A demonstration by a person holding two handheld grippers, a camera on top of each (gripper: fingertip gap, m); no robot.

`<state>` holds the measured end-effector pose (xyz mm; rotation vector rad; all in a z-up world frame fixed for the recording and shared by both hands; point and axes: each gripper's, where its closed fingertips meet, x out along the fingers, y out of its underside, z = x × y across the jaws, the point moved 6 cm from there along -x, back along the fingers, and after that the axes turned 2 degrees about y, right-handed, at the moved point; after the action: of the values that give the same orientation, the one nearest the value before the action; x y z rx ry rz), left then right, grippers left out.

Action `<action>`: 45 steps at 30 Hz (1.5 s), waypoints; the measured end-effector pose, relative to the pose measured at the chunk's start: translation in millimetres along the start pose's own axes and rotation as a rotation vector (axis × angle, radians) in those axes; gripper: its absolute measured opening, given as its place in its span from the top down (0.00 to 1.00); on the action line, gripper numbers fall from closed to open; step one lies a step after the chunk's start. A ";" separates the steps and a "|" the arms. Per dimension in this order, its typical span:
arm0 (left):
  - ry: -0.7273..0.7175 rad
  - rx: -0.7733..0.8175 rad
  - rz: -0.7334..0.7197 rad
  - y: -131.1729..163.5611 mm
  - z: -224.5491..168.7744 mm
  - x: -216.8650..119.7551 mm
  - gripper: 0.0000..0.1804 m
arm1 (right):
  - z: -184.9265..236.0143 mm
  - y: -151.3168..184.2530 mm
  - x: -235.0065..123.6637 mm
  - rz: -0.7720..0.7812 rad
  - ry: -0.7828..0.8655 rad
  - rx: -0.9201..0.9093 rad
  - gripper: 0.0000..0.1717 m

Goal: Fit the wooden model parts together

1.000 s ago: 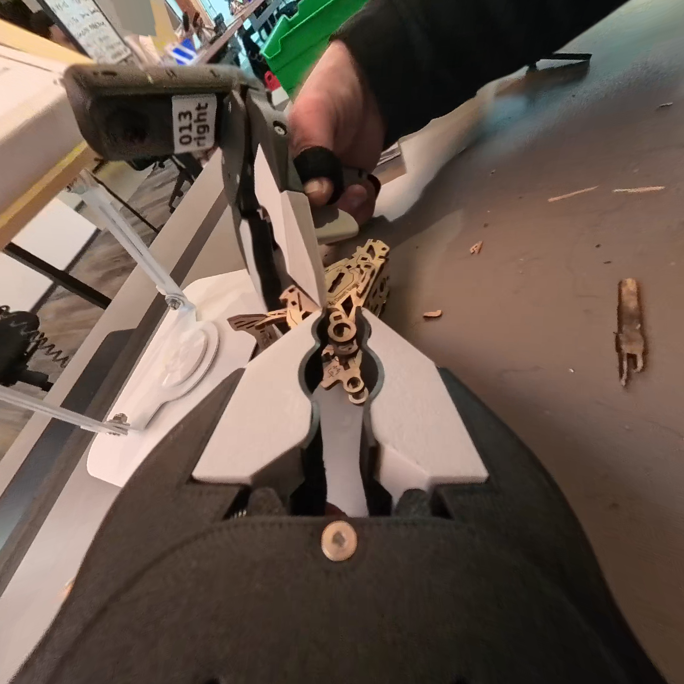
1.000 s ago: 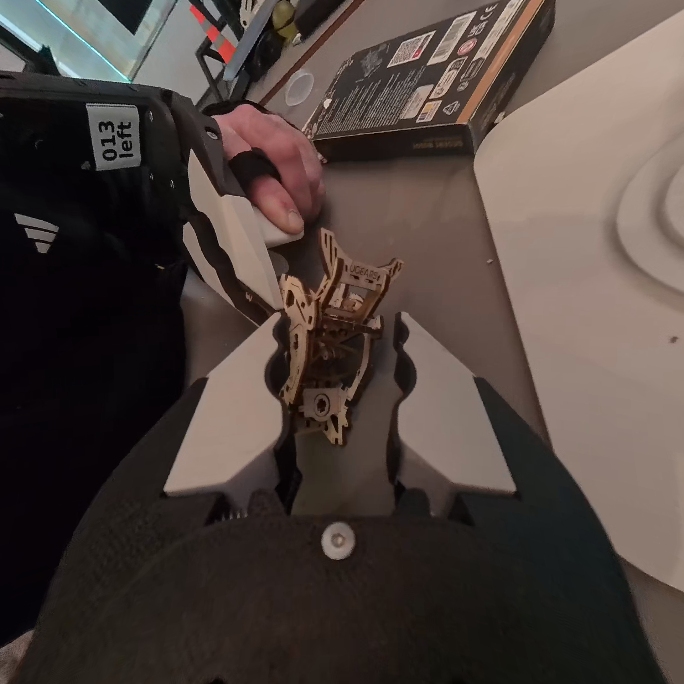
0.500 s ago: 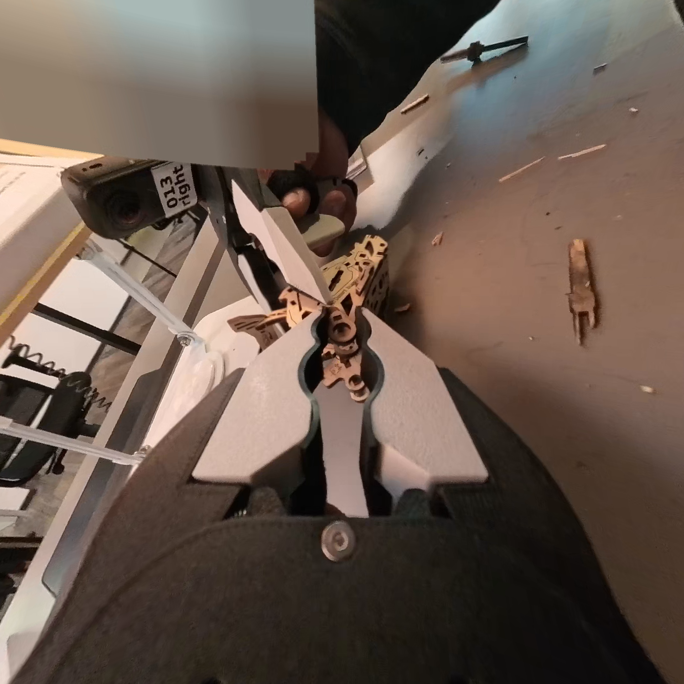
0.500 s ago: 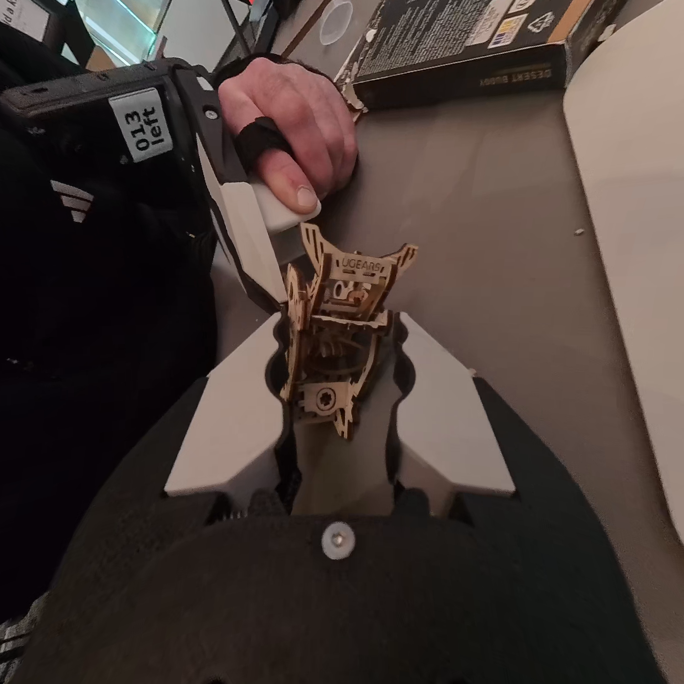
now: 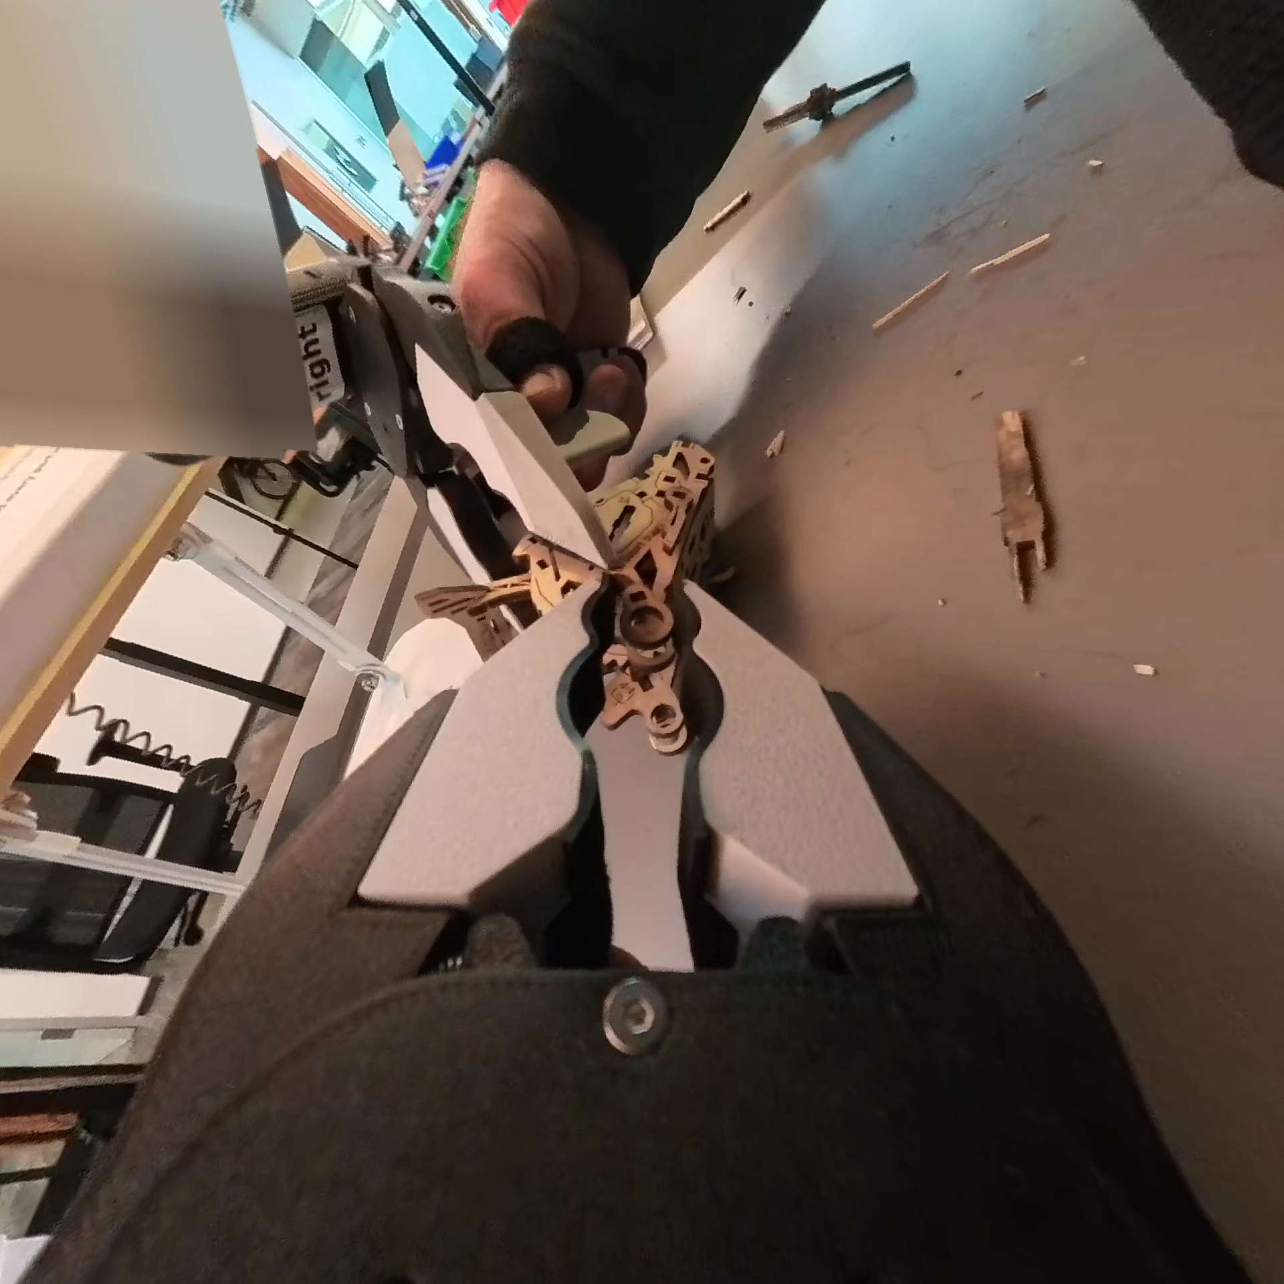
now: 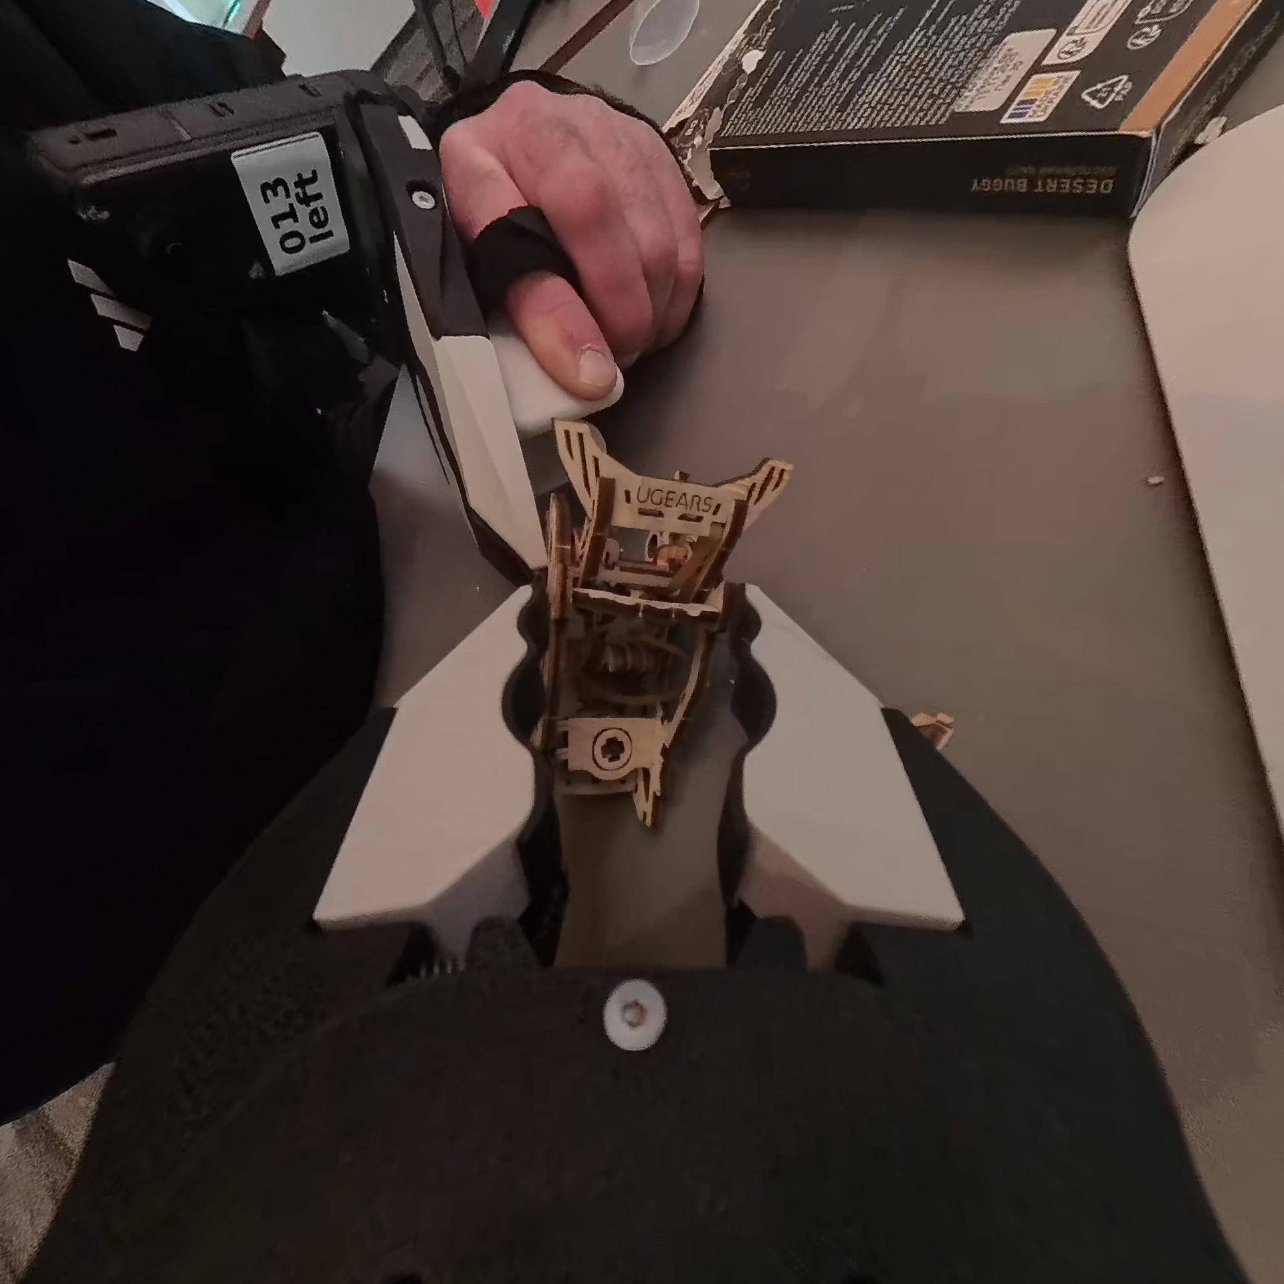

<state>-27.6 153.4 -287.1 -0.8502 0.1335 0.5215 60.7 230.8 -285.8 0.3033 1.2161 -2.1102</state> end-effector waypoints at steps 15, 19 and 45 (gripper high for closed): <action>-0.004 0.062 0.010 -0.7 -5.1 -2.1 0.92 | -3.3 -6.7 5.3 0.078 -0.119 0.040 0.69; -0.003 0.081 0.010 -1.4 -6.9 -2.5 0.92 | -2.6 -6.7 7.4 0.111 -0.151 0.046 0.69; 0.011 0.094 0.011 -1.2 -10.1 -2.9 0.92 | 5.5 -3.0 17.5 0.140 -0.116 0.026 0.70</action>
<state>-28.6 144.1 -292.1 -0.7608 0.1716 0.5167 46.4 219.6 -289.7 0.2659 1.0701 -1.9953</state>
